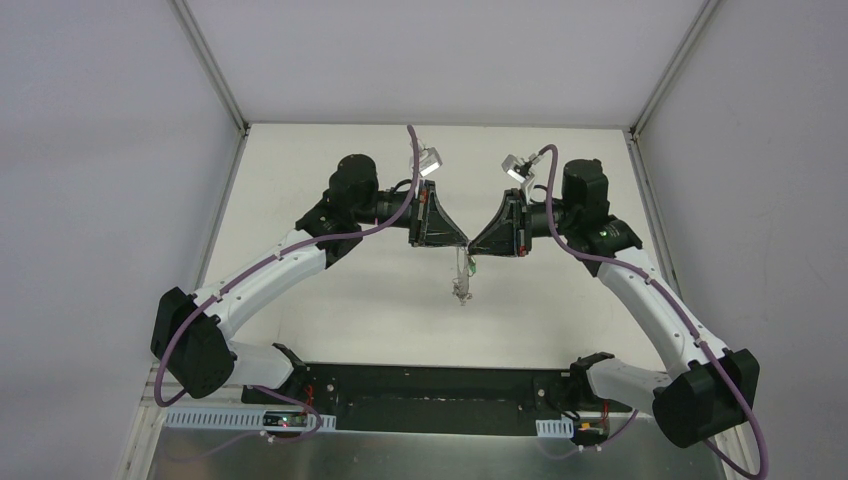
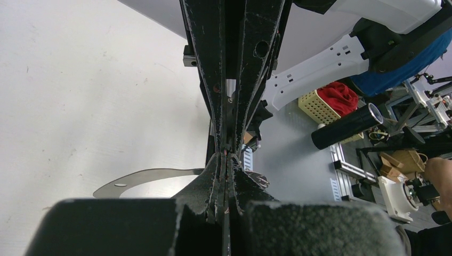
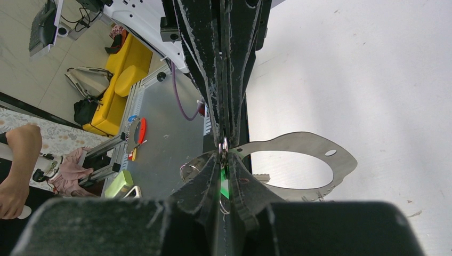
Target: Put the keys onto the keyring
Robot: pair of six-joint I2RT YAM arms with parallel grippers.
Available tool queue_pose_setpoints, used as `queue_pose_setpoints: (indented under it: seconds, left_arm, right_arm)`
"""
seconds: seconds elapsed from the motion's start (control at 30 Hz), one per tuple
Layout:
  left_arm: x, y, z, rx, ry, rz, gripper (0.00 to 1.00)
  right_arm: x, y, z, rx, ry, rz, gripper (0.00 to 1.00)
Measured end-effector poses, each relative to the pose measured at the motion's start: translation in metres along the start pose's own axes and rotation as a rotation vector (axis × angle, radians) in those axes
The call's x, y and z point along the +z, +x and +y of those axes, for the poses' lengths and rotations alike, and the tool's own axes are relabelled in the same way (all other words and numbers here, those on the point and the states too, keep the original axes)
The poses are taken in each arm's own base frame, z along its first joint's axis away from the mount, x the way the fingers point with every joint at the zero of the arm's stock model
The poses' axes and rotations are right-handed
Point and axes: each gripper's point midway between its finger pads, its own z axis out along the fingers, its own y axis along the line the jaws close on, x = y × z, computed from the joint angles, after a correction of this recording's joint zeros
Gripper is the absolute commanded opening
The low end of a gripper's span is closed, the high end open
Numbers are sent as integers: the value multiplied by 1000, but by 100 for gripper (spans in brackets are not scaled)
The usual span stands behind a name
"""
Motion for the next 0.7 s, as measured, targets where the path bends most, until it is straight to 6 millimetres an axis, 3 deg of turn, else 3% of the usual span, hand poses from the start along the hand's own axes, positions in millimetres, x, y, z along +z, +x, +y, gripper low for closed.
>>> queue_pose_setpoints:
  seconds: [0.2,0.4,0.7]
  left_arm:
    - [0,0,0,0,2,1,0]
    - [0,1,0,10,2,4,0]
    - [-9,11,7,110,-55,87,31]
  right_arm:
    - [0,0,0,3,0,0,0]
    - [0,0,-1,4,8,0,0]
    - [9,3,-2,-98,95,104,0]
